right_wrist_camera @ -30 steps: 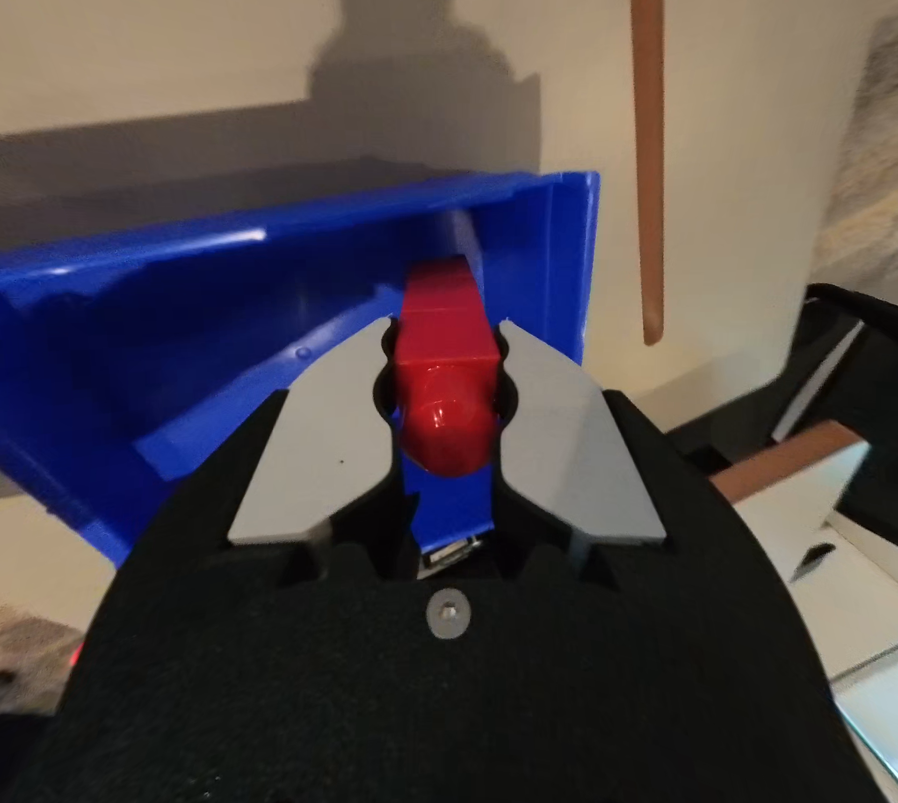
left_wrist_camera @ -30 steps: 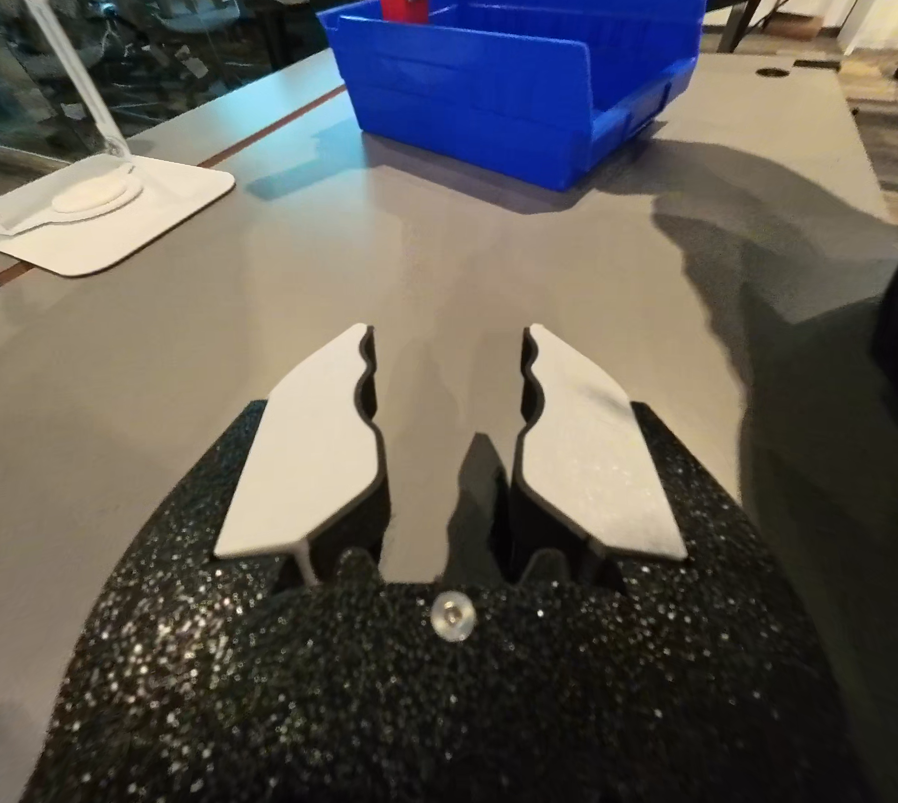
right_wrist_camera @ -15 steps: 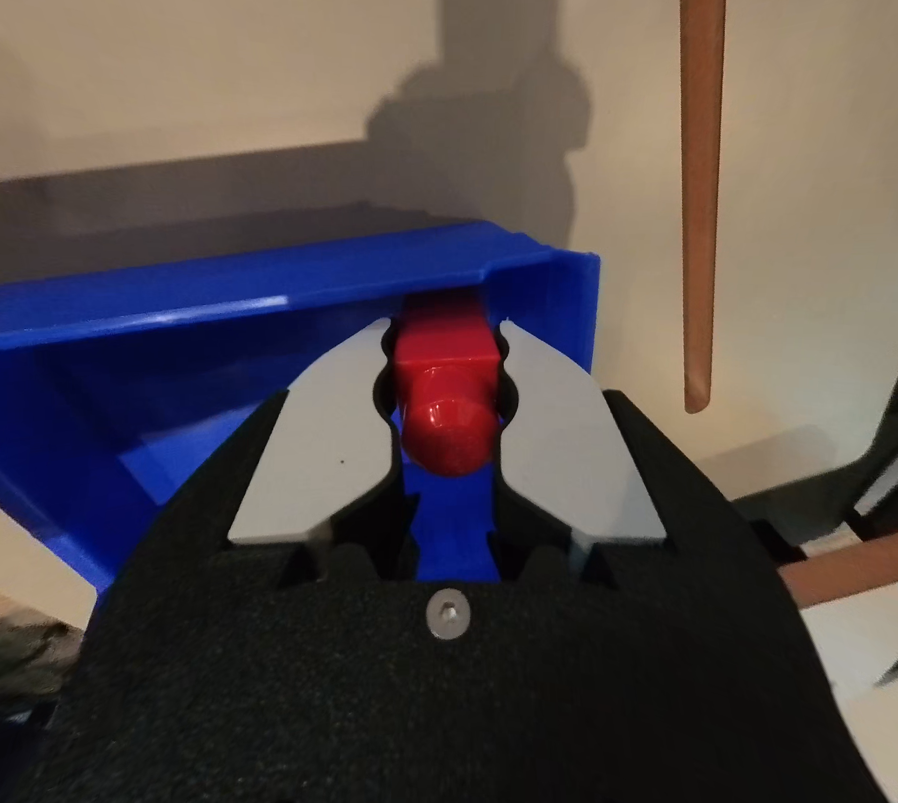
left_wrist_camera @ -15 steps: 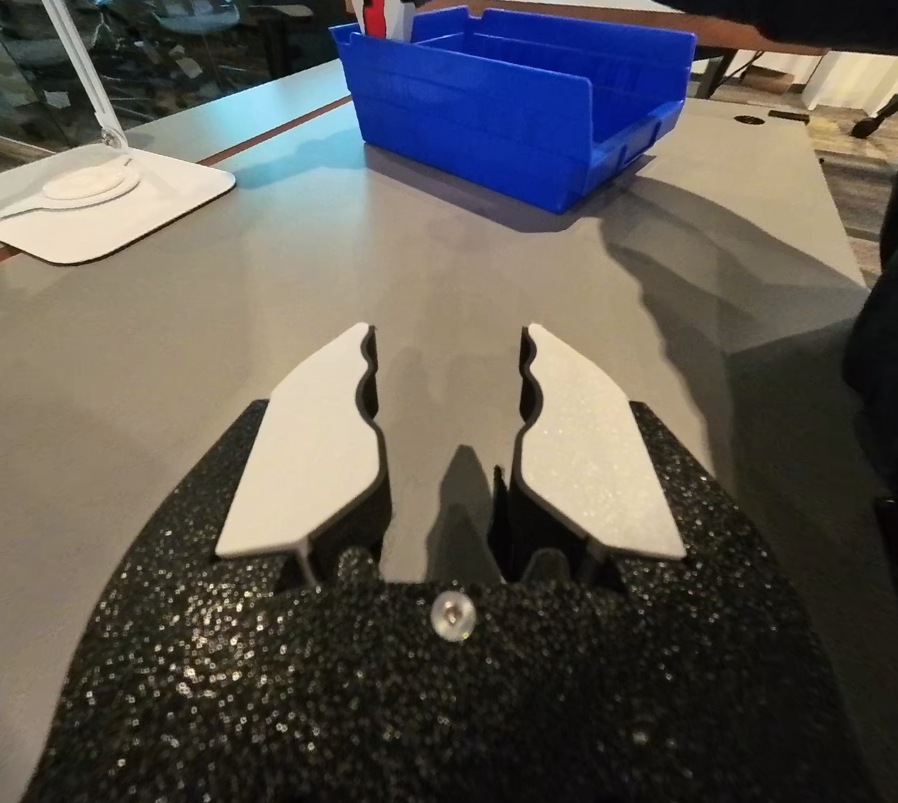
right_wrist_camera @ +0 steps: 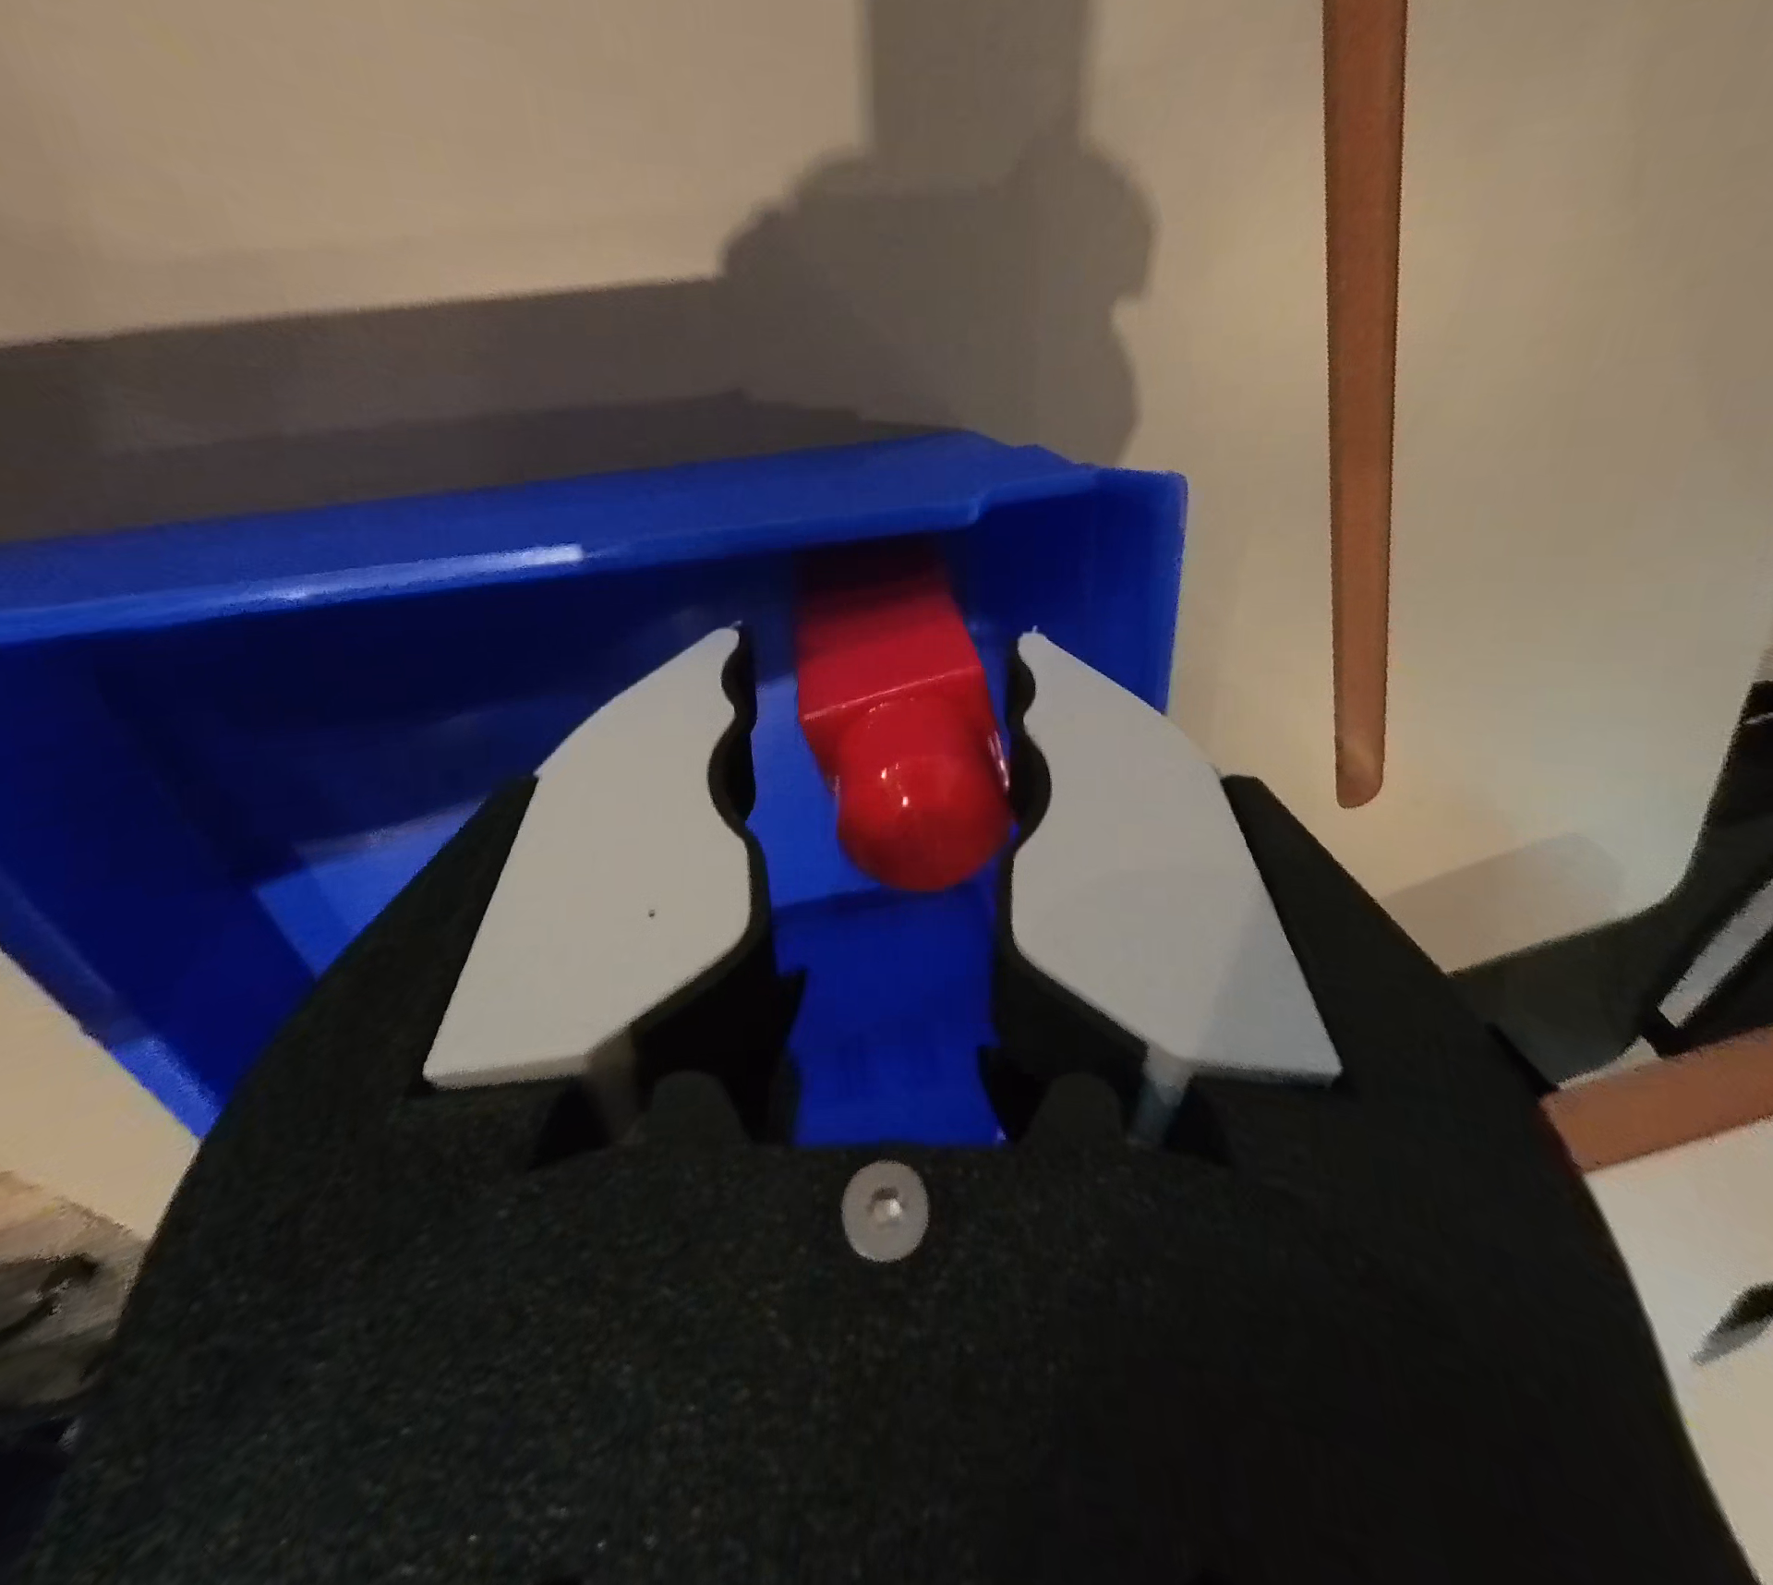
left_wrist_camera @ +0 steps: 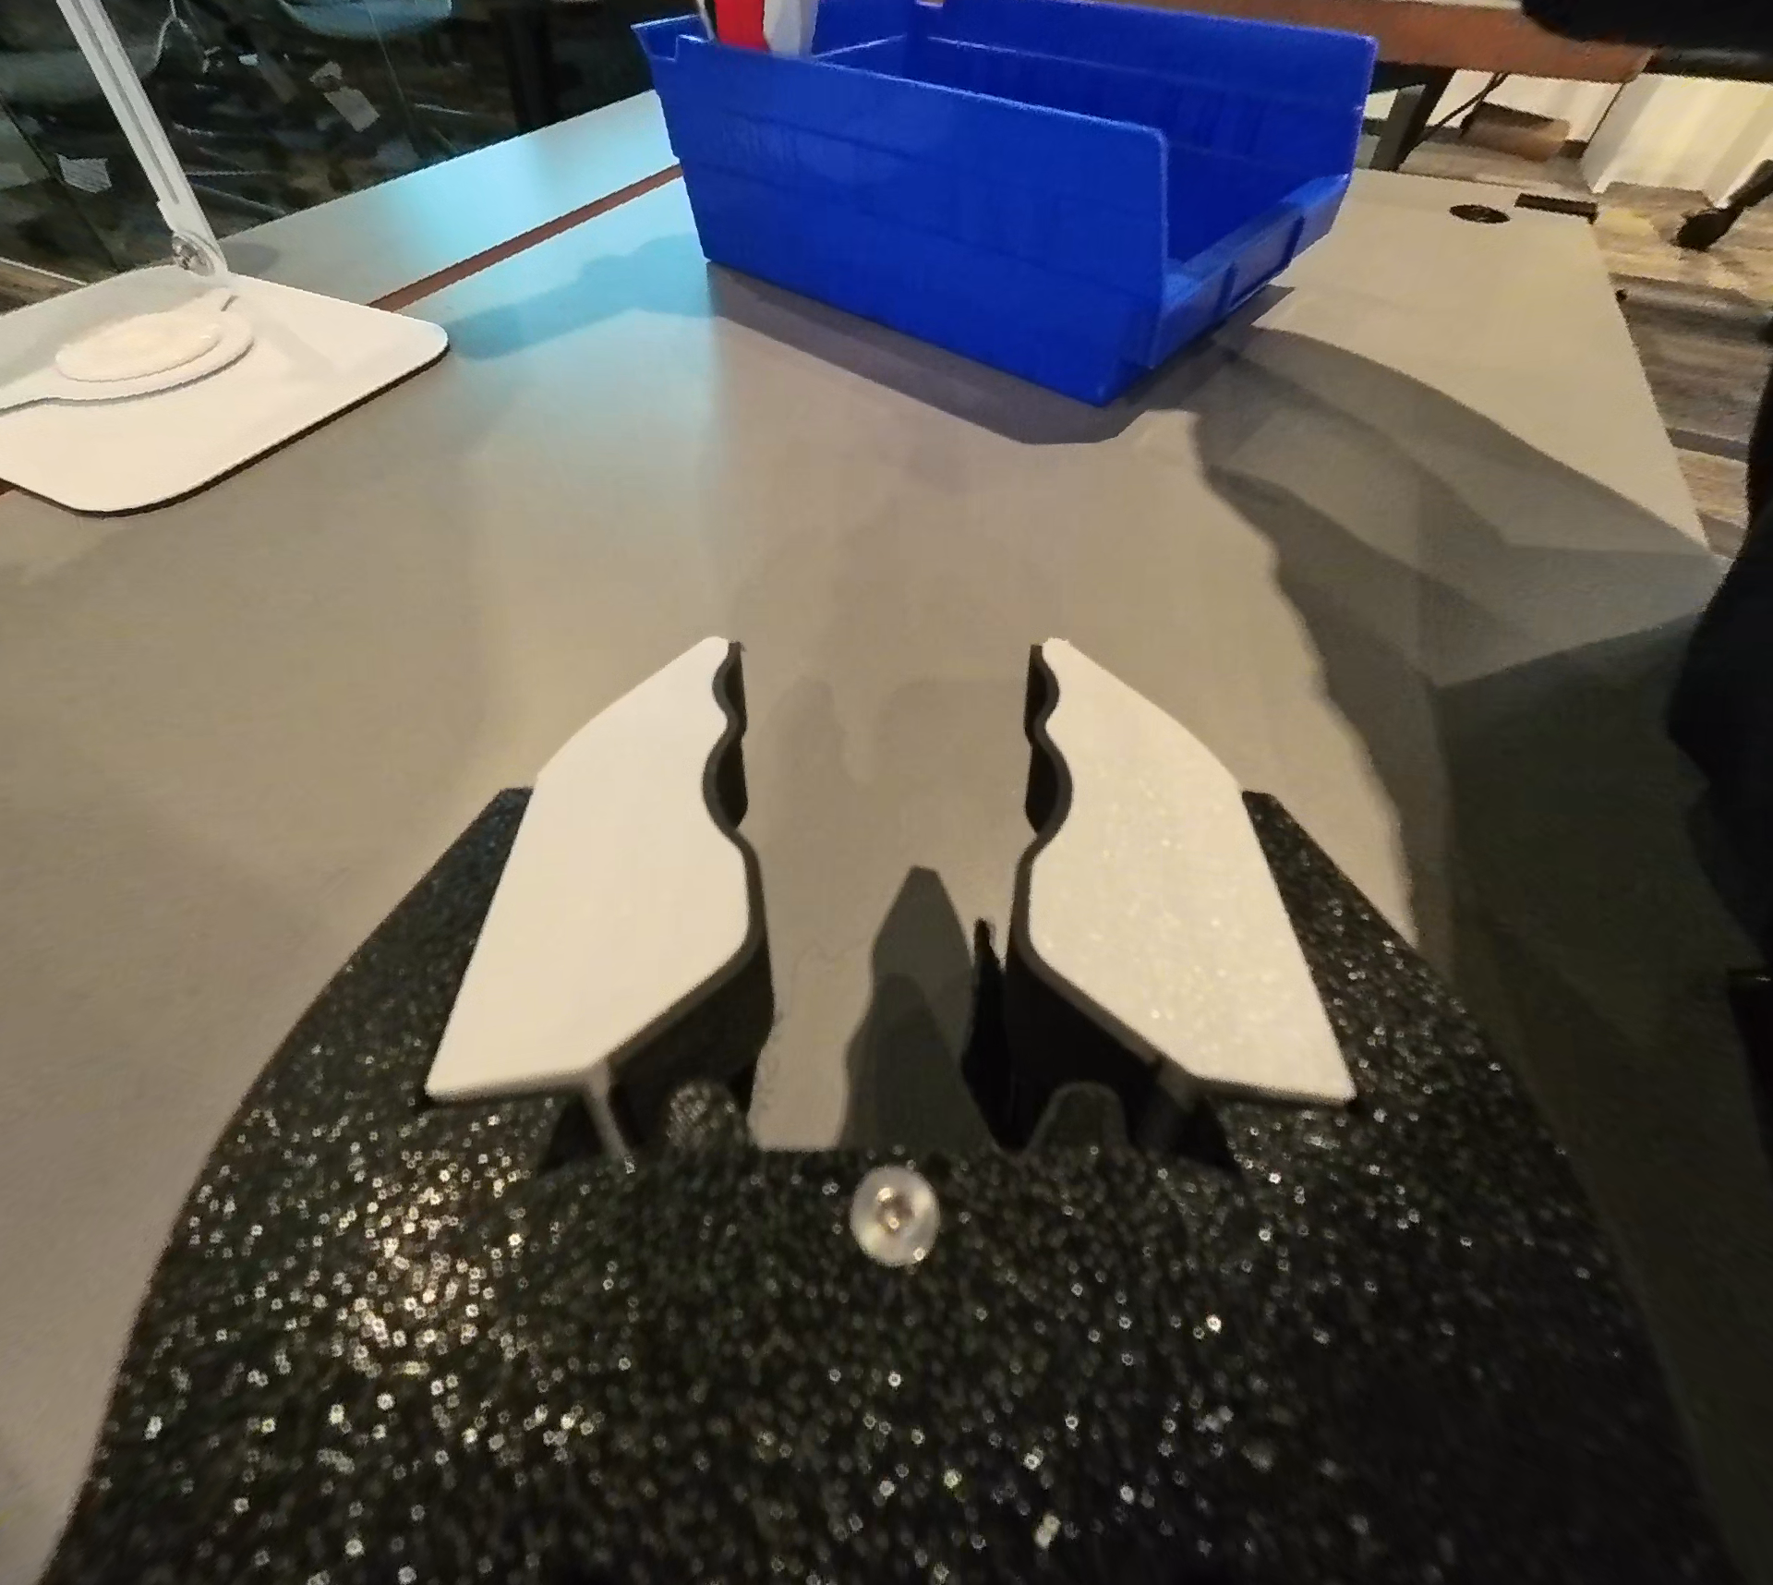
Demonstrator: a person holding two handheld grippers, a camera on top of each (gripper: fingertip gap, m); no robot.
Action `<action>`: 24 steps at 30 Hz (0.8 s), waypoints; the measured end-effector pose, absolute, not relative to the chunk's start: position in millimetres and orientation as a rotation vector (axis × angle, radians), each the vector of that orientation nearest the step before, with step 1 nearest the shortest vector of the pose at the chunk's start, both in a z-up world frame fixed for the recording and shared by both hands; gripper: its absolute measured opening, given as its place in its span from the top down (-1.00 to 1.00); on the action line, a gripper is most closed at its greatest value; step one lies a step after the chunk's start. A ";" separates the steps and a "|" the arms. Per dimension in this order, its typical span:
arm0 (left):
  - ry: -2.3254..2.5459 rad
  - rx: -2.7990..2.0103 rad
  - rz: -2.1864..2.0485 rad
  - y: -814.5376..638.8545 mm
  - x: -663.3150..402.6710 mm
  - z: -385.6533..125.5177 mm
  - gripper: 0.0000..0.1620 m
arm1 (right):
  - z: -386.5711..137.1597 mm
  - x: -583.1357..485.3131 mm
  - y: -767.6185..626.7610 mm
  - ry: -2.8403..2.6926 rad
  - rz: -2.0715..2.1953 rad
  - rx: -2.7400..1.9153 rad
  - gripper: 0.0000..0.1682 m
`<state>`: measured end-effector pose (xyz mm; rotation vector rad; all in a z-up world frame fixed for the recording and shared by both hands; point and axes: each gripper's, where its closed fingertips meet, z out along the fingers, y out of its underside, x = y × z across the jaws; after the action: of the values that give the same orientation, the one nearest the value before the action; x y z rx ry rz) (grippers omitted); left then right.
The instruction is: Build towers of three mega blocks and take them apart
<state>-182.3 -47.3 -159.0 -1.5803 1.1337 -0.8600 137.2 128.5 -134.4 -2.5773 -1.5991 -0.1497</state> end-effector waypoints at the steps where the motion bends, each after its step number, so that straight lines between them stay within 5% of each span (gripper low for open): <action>1: 1.133 -1.580 -0.860 -47.3 -182.3 -159.0 0.31 | -131.1 137.5 128.1 -1.599 -0.159 -2.576 0.41; 10: 1.133 -1.580 -0.860 -47.1 -182.4 -158.9 0.31 | -49.6 124.5 128.1 -1.445 -0.306 -2.404 0.38; 15: 1.127 -1.575 -0.856 -46.7 -182.9 -158.1 0.32 | 2.3 57.1 101.8 -1.213 -0.245 -2.090 0.80; 18: 1.107 -1.568 -0.861 -45.8 -184.4 -155.7 0.42 | 4.1 -16.0 58.4 -1.085 -0.005 -1.898 1.00; 24: 1.014 -1.534 -0.928 -44.3 -195.2 -139.3 0.85 | -54.6 -117.6 10.4 -0.859 0.326 -1.654 1.00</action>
<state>-195.2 -44.3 -139.3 -1.5337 1.0138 -0.9275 -117.6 10.4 -54.6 -1.6544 -0.8589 0.3258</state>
